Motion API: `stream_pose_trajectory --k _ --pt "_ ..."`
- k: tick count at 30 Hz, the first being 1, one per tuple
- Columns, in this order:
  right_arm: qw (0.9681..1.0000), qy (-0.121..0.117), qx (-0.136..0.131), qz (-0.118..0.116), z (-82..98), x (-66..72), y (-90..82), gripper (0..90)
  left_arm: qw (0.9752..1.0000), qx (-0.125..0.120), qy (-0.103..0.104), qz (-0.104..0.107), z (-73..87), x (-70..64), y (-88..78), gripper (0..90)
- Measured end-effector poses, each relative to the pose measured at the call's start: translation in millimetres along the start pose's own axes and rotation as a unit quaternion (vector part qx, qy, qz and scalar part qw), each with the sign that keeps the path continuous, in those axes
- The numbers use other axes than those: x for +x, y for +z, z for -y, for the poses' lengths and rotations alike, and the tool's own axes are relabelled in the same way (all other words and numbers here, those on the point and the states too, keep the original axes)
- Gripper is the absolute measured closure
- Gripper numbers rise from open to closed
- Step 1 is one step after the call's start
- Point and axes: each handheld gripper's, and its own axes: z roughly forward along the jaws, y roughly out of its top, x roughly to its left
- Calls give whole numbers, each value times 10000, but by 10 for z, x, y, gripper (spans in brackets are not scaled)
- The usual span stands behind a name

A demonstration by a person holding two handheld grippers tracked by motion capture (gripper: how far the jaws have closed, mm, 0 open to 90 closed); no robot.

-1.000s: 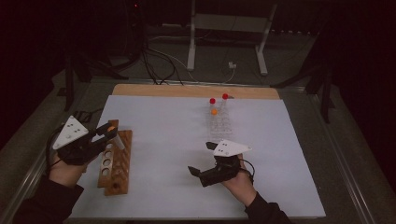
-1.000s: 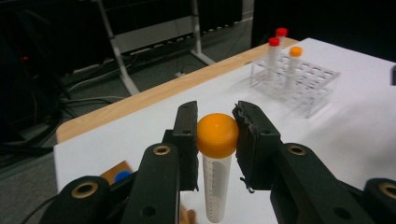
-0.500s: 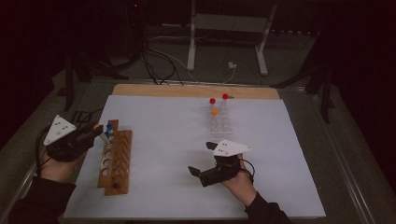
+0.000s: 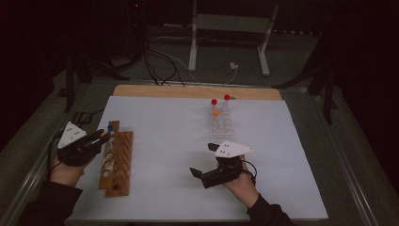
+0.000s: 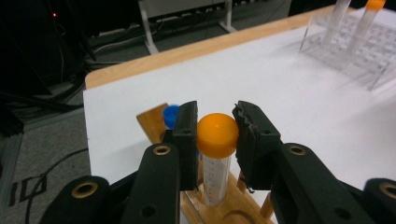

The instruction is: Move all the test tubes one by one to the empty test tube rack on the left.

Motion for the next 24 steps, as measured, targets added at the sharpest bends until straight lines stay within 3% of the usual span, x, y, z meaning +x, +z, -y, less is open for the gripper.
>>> stream_pose_trajectory --k 7,24 --pt "10000 0 -2 -1 -1 -4 -4 0 9999 112 -84 16 85 3 58 720" --pt "10000 4 -4 -6 -1 -8 -6 0 9995 317 40 -54 152 -37 110 718"
